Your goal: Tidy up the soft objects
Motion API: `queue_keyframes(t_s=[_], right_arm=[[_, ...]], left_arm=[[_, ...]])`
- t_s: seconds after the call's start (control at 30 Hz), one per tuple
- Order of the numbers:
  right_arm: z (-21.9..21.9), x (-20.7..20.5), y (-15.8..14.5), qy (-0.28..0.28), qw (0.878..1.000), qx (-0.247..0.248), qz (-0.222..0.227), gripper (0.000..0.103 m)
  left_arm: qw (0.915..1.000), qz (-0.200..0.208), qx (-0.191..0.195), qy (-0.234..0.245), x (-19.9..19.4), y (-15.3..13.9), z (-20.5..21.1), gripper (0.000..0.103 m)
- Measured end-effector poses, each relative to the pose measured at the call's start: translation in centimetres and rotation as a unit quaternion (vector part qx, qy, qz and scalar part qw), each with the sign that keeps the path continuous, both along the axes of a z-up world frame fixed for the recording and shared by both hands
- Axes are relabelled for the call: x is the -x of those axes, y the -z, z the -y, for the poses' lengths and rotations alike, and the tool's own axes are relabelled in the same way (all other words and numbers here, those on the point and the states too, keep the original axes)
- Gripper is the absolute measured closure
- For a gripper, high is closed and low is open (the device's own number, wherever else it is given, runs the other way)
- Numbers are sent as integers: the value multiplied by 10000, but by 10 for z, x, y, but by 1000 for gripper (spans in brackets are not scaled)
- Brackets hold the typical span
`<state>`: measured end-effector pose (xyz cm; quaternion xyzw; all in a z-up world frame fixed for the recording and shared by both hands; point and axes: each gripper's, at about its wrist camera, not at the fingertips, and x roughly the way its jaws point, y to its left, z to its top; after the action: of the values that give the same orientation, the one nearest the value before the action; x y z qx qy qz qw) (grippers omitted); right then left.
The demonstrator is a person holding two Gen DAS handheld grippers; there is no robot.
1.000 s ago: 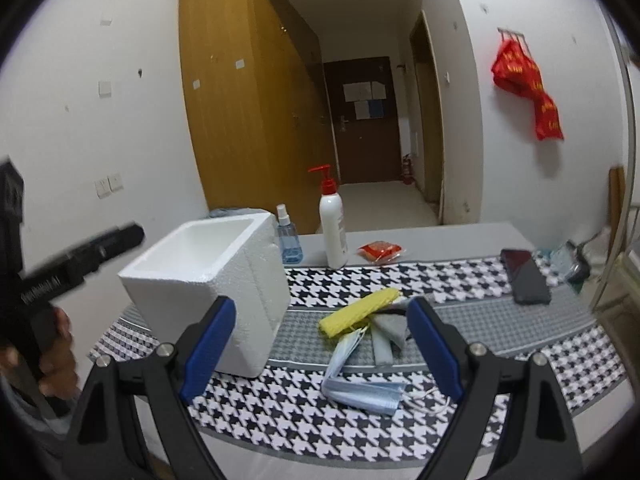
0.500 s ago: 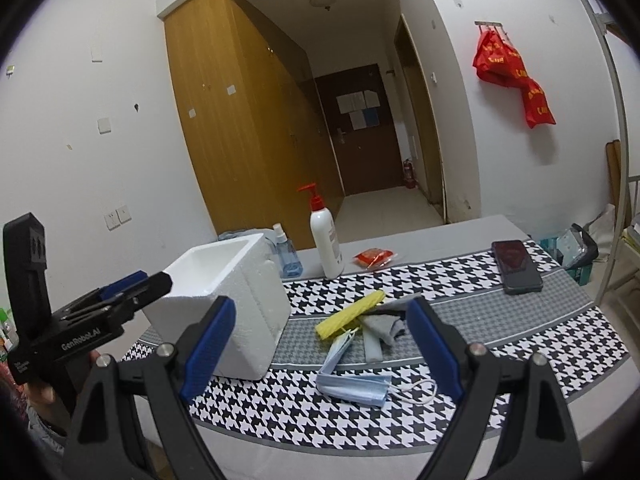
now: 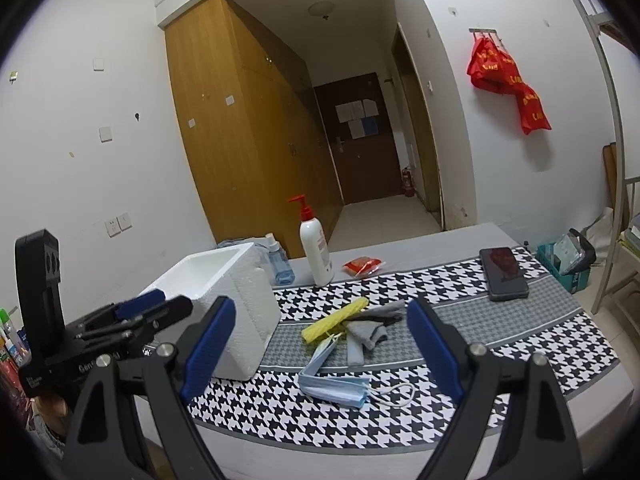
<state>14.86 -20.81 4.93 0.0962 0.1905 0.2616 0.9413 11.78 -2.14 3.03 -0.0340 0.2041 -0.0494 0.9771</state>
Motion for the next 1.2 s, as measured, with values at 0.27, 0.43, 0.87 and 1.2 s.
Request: queue_keyframes(t_s=[0.27,0.43,0.87,1.2], right_arm=[[-6,4,7,-43,9998,201,21,13],[-7,4,8,-86,9997,205,50,13],[-10,5,12,-36,9995,301,18,13],[-11,11,36,217,9973,698,-85,13]], left_arm=[[9999,117,41,-61,5,11,-1,33],[9996,7,280,-10,7,20,-8,33],[9999,4,82,72,13,30,-5,32],[9993,-14,-155,-337,10,41,-5,32]])
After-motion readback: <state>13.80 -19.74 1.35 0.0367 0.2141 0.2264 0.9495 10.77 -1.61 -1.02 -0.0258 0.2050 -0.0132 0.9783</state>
